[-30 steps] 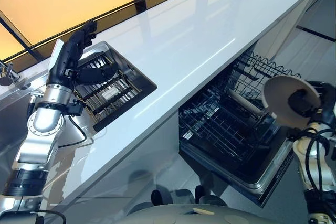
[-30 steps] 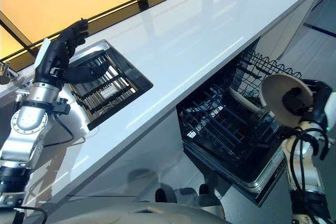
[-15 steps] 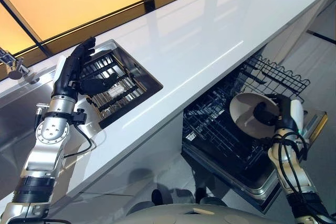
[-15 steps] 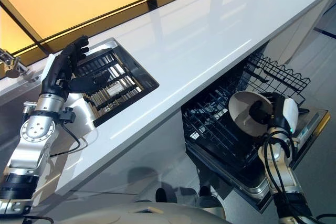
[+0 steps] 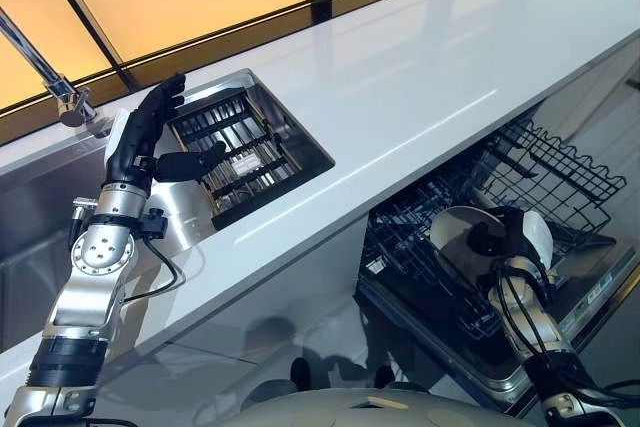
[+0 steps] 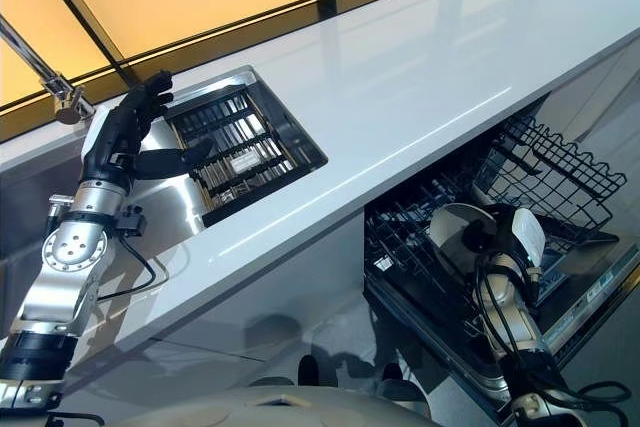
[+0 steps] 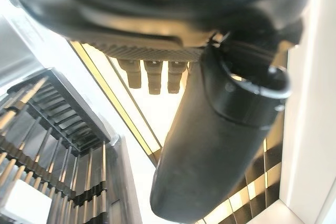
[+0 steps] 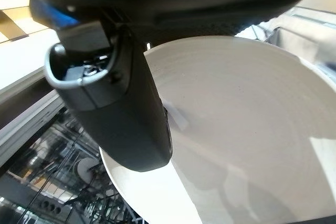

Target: Pick up plates and place into dishwasher.

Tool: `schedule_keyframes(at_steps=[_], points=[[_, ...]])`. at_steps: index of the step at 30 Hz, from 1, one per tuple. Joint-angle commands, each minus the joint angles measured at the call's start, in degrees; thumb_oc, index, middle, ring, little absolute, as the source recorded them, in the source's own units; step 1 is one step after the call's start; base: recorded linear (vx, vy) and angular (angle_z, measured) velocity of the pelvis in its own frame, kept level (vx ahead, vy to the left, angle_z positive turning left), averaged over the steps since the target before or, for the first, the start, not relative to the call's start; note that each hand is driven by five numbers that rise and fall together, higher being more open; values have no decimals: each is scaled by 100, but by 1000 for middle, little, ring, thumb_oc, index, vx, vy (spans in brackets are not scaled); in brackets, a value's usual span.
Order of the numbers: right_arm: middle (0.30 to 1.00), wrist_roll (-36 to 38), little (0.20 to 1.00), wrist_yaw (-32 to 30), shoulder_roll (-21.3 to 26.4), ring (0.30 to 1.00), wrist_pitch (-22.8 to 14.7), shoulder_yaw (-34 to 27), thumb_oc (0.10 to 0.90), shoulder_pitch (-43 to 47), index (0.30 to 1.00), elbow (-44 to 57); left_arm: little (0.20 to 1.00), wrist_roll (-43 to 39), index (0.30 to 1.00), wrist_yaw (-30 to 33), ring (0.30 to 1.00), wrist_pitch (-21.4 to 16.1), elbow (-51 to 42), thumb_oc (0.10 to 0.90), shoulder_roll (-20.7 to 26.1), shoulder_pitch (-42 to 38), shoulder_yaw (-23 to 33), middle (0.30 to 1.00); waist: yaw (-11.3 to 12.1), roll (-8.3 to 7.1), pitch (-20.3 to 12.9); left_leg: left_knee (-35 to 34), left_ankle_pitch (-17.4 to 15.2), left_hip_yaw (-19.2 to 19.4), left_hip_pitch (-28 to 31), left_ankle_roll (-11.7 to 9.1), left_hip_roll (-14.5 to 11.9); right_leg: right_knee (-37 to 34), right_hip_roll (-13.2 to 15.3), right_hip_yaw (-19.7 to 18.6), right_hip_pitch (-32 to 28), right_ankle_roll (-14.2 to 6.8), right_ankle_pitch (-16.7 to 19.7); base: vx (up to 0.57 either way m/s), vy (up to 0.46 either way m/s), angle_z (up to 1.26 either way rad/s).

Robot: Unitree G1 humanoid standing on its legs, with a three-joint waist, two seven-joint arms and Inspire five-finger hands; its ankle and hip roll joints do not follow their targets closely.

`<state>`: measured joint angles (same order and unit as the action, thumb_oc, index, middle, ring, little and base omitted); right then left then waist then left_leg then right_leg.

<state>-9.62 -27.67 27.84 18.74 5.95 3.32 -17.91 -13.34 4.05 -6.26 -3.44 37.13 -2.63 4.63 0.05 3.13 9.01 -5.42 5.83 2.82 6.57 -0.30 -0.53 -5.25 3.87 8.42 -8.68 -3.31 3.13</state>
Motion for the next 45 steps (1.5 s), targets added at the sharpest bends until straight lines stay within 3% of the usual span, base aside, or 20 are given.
schedule_keyframes(at_steps=[1,6,7,8,9,23,35,41,45], points=[[300,-25,200,-383,-36,300,-257,227,100,706,300,149,900,120,900,15,900,-337,-36,800,276,-594,144,900,98,-112,-173,42,-812,219,372,318,461,25,-239,55,-76,-74,-138,33,2,10],[300,49,200,-308,-164,300,-372,400,100,736,300,188,900,122,900,-76,900,-348,-43,800,230,-558,119,900,135,-95,-143,42,-809,171,369,325,475,25,-232,76,-82,-70,-140,16,2,4],[333,66,238,-268,-188,333,-434,441,138,737,333,210,900,129,900,-73,900,-333,-45,800,228,-564,103,900,133,-91,-139,42,-808,169,368,325,475,25,-228,83,-83,-70,-141,0,0,0],[594,95,543,-240,-206,594,-485,467,443,735,594,240,900,115,900,-70,900,-326,-48,800,227,-568,94,900,130,-89,-133,42,-806,169,369,325,476,25,-227,86,-85,-70,-142,0,0,0],[900,221,900,-235,-228,900,-611,497,800,732,900,317,900,110,900,-78,900,-336,-38,800,222,-567,80,900,127,-87,-124,42,-800,169,371,324,476,25,-225,91,-89,-68,-140,0,0,0],[900,357,900,-599,39,900,-1784,-241,800,518,900,1904,900,145,900,48,900,-443,-17,800,171,-381,164,900,-66,-80,-81,42,-816,300,416,343,457,48,-260,-25,-70,-90,-138,-1,0,0],[900,933,900,-571,25,900,-2068,-1007,800,105,900,2490,900,186,900,85,900,-347,-191,800,186,-187,400,900,-265,-129,-108,42,-820,489,445,330,411,42,-299,-156,-37,-109,-109,-20,-11,-7],[900,1566,900,-1228,-251,900,-2844,-1529,800,-219,900,2575,900,240,900,192,900,-514,-115,800,168,-4,550,900,-401,-113,-97,42,-828,610,439,323,390,63,-316,-239,15,-133,-108,-29,-3,-8],[900,1886,900,-1591,-491,900,-3069,-1760,800,-398,900,2212,900,205,900,211,900,-574,-55,800,205,67,629,900,-465,-95,-91,42,-837,664,437,321,385,70,-321,-273,52,-151,-95,-29,-3,-9]])
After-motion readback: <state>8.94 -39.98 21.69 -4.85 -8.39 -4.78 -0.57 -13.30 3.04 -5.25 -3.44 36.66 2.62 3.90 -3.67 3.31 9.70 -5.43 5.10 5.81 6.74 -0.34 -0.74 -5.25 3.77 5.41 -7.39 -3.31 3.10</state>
